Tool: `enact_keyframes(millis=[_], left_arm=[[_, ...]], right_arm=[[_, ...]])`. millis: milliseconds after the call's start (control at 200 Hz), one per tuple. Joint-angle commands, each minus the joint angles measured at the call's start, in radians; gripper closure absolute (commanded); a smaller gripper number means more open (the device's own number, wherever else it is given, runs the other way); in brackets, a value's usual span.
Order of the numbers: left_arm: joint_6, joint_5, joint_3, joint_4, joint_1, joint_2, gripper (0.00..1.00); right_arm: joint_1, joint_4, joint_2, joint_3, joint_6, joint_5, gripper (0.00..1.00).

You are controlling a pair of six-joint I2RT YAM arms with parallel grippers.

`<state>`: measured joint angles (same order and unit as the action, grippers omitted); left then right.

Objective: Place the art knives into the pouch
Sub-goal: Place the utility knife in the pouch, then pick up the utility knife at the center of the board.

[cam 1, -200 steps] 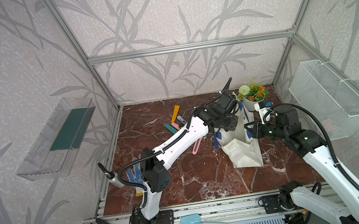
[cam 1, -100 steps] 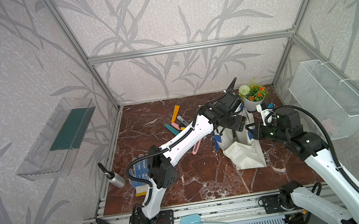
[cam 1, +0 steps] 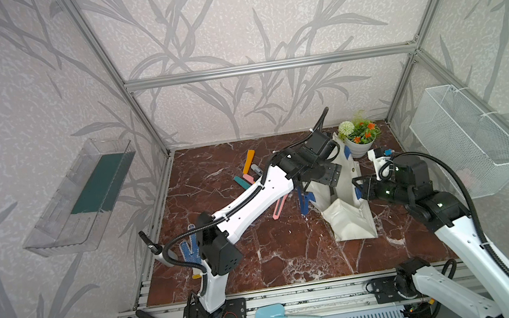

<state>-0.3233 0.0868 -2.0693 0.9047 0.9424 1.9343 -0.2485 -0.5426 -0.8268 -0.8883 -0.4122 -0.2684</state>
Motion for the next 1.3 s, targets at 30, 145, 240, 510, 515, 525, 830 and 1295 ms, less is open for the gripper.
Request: enact_keyframes(millis=[30,145,240,510,515,525,830,1295], left_arm=[[0.026,0.154,0.084,-0.011,-0.007,-0.119,0.11],[0.024,0.184,0.175,-0.044,-0.022,-0.197,0.08],[0.012,0.192,0.247,-0.060,-0.047,-0.255,0.08],[-0.061,0.151,0.497,-0.124,-0.165,-0.414,0.08],[-0.063,0.151,0.501,-0.126,-0.167,-0.416,0.07],[-0.066,0.150,0.516,-0.130,-0.171,-0.423,0.07],[-0.140,0.076,0.762,-0.245,-0.248,-0.473,0.13],[-0.137,-0.007,0.685,-0.267,-0.294,-0.214,0.34]], right_arm=[[0.002,0.020,0.037,0.018,-0.010,0.032,1.00],[0.002,0.013,0.044,0.023,-0.010,0.041,1.00],[0.002,0.009,0.049,0.023,-0.005,0.043,1.00],[0.002,-0.003,0.071,0.031,0.004,0.050,1.00],[0.002,-0.004,0.071,0.031,0.005,0.050,1.00],[0.002,-0.006,0.071,0.031,0.006,0.052,1.00],[0.003,-0.032,0.115,0.047,0.018,0.072,1.00],[0.003,-0.044,0.124,0.053,0.008,0.058,1.00]])
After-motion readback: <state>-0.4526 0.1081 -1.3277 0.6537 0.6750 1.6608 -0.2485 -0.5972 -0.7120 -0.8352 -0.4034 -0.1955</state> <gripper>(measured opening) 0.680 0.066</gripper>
